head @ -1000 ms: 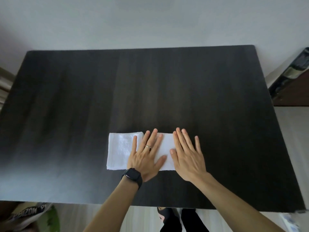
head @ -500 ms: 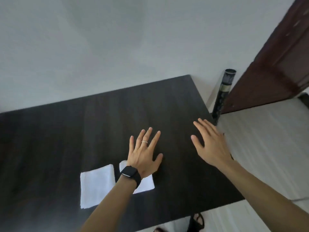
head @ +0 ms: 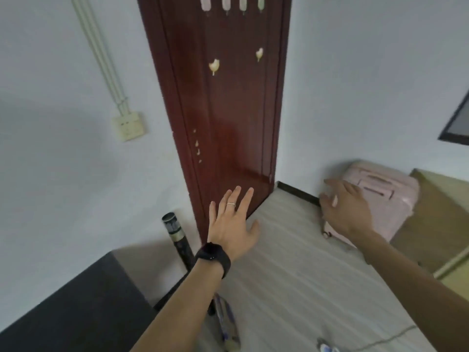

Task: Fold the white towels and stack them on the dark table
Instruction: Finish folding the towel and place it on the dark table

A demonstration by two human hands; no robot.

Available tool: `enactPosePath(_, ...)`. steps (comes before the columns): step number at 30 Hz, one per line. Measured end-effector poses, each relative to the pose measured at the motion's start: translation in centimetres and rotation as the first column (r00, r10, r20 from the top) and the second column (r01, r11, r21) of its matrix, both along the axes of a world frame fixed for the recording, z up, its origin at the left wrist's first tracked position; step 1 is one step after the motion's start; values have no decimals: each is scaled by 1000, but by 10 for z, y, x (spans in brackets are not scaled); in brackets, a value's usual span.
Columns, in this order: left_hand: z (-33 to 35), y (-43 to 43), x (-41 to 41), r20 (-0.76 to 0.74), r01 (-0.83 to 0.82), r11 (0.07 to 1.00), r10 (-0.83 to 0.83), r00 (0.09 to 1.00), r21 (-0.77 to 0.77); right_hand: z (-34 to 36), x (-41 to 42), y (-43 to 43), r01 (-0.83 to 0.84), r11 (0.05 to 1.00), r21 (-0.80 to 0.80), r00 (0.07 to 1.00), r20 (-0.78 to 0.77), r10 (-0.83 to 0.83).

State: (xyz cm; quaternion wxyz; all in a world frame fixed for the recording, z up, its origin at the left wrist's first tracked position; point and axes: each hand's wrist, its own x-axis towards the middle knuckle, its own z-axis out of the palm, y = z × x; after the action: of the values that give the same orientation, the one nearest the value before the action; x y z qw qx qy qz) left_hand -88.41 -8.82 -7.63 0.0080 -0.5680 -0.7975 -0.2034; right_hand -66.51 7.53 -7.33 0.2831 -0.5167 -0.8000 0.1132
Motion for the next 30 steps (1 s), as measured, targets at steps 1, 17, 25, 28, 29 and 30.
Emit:
enactPosePath(1, 11, 35, 14, -6, 30, 999, -30, 1000, 19, 11, 21, 23, 18, 999, 29, 1000, -3, -18)
enactPosePath(17, 104, 434, 236, -84, 576, 815, -570, 817, 62, 104, 343, 240, 604, 771, 199, 791, -34, -611)
enactPosePath(25, 127, 566, 399, -101, 818, 566, -812, 575, 103, 129, 495, 245, 825, 513, 238, 509, 81, -857)
enactPosePath(28, 123, 600, 475, -104, 880, 464, -875, 473, 100, 129, 545, 239, 889, 387, 245, 377, 87, -922)
enactPosePath(29, 120, 610, 499, -94, 894, 438, -890, 446, 96, 128, 560, 238, 902, 352, 251, 341, 87, -936)
enactPosePath(30, 117, 618, 521, -91, 907, 410, -904, 418, 95, 127, 573, 239, 911, 325, 256, 313, 85, -946)
